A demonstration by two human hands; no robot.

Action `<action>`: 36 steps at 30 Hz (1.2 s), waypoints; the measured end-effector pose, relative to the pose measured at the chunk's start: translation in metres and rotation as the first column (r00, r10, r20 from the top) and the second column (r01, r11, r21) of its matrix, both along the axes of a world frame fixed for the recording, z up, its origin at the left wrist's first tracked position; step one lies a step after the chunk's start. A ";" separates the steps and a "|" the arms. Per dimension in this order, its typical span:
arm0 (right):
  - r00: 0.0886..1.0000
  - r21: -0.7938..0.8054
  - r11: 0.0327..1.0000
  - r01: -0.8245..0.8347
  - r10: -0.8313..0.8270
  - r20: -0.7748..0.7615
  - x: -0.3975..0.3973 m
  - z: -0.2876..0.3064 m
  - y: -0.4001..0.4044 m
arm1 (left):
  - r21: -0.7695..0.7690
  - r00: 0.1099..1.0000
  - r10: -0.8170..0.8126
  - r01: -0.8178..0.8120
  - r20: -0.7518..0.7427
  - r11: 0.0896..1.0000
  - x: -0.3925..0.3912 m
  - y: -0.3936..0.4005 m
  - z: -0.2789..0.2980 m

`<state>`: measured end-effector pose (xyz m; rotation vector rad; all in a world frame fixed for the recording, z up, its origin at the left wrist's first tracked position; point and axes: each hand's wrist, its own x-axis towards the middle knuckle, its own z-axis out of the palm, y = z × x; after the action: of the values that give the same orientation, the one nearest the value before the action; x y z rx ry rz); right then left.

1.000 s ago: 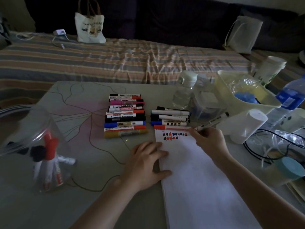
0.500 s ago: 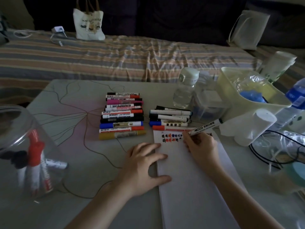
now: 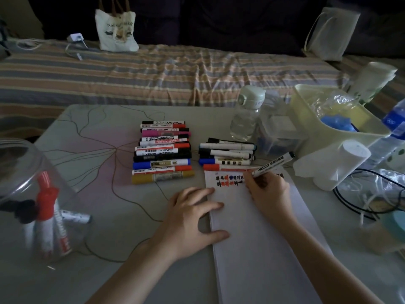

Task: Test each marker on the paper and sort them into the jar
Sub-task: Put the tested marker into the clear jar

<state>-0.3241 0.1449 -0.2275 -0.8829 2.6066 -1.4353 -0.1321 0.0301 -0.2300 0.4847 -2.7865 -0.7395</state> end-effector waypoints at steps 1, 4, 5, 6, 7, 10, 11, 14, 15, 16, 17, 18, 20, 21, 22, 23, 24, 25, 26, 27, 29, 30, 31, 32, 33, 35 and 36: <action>1.000 -0.003 1.000 -0.006 0.006 0.006 -0.001 0.000 0.001 | 0.000 1.000 -0.001 0.001 0.003 1.000 0.000 0.000 0.000; 1.000 0.005 1.000 -0.022 0.022 0.004 0.001 0.001 0.001 | 0.006 1.000 0.001 -0.001 0.010 1.000 -0.001 0.000 0.000; 1.000 0.009 1.000 -0.026 0.026 -0.006 0.002 0.002 0.000 | 0.004 1.000 0.001 -0.001 0.012 1.000 -0.001 0.000 0.000; 0.999 0.009 1.000 -0.028 0.028 -0.019 0.003 0.002 -0.001 | 0.002 1.000 0.001 -0.001 0.012 1.000 -0.001 0.000 0.000; 0.999 0.007 1.000 -0.026 0.026 -0.030 0.004 0.001 -0.001 | -0.001 1.000 0.003 -0.003 0.011 1.000 -0.001 0.000 0.000; 1.000 0.003 1.000 -0.004 0.004 -0.027 0.001 -0.001 0.000 | 0.002 1.000 0.005 -0.005 0.017 1.000 0.000 0.000 0.000; 1.000 -0.003 1.000 -0.002 0.002 -0.013 -0.001 -0.002 0.001 | 0.007 1.000 0.007 -0.007 0.014 1.000 0.000 0.000 0.000; 1.000 -0.003 1.000 -0.007 0.007 0.003 -0.002 -0.002 0.002 | 0.001 1.000 0.013 -0.013 0.001 1.000 -0.001 0.000 -0.001; 1.000 0.002 1.000 -0.008 0.008 -0.005 -0.001 -0.002 0.001 | -0.001 1.000 0.014 -0.014 -0.005 1.000 -0.001 0.000 -0.002; 1.000 0.006 1.000 -0.009 0.009 -0.015 0.000 -0.002 0.001 | -0.001 1.000 0.014 -0.014 -0.011 1.000 -0.001 0.000 -0.002; 1.000 0.009 1.000 -0.008 0.008 -0.021 0.001 -0.001 0.000 | 0.001 1.000 0.013 -0.013 -0.015 1.000 -0.001 -0.001 -0.002; 1.000 0.010 1.000 -0.007 0.007 -0.020 0.001 -0.001 -0.001 | 0.000 1.000 0.012 -0.012 -0.015 1.000 -0.001 -0.001 -0.002; 1.000 0.006 1.000 -0.001 0.001 -0.006 0.002 0.001 -0.001 | -0.003 1.000 0.010 -0.010 -0.012 1.000 -0.001 -0.001 -0.002; 1.000 0.001 1.000 0.004 -0.004 0.004 0.002 0.001 -0.001 | -0.003 1.000 0.011 -0.011 -0.012 1.000 -0.001 -0.001 -0.002; 1.000 -0.004 1.000 0.009 -0.009 0.013 0.001 0.001 0.000 | -0.002 1.000 0.010 -0.010 -0.012 1.000 -0.001 -0.001 -0.002; 1.000 -0.004 1.000 0.013 -0.013 0.018 0.000 0.000 0.001 | 0.000 1.000 0.009 -0.009 -0.008 1.000 -0.001 -0.001 -0.002; 1.000 -0.003 1.000 0.014 -0.014 0.019 0.001 0.001 0.001 | 0.004 1.000 0.007 -0.007 -0.006 1.000 -0.002 -0.001 -0.002; 1.000 -0.003 1.000 0.014 -0.014 0.015 0.001 0.001 0.000 | 0.009 1.000 0.007 -0.007 -0.005 1.000 -0.002 -0.001 -0.002; 1.000 -0.005 1.000 0.018 -0.018 0.014 0.002 0.001 -0.001 | 0.012 1.000 0.004 -0.004 -0.003 1.000 -0.002 -0.001 -0.002; 1.000 -0.008 1.000 0.023 -0.023 0.016 0.003 0.002 -0.002 | 0.012 1.000 -0.002 0.002 0.001 1.000 -0.002 -0.001 -0.003; 0.999 -0.010 0.999 0.038 -0.038 0.023 0.004 0.004 -0.003 | 0.032 1.000 -0.017 0.017 0.002 0.999 -0.001 -0.001 0.000; 0.998 -0.016 0.999 0.046 -0.046 0.034 0.004 0.005 -0.003 | 0.061 1.000 -0.020 0.020 -0.003 0.998 0.000 -0.002 0.002; 0.997 -0.028 0.998 0.051 -0.049 0.051 0.003 0.005 -0.003 | 0.100 1.000 -0.014 0.016 -0.022 0.995 0.001 -0.003 0.004; 0.996 -0.045 0.998 0.053 -0.050 0.071 0.001 0.005 -0.002 | 0.135 0.998 -0.001 0.009 -0.059 0.991 0.003 -0.005 0.006; 0.995 -0.066 0.996 0.057 -0.050 0.091 0.001 0.005 -0.001 | 0.150 0.995 0.015 0.000 -0.095 0.989 0.006 -0.006 0.007; 0.988 -0.109 0.992 0.071 -0.055 0.142 0.001 0.006 0.000 | 0.097 0.992 0.060 -0.049 -0.114 0.994 0.013 -0.010 0.006; 0.984 -0.116 0.990 0.081 -0.060 0.168 0.002 0.010 0.001 | 0.046 0.989 0.098 -0.093 -0.114 0.995 0.016 -0.012 0.004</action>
<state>-0.3219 0.1454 -0.2178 -0.6562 2.4751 -1.6258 -0.1159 0.0181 -0.2256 0.5598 -2.6263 -0.7777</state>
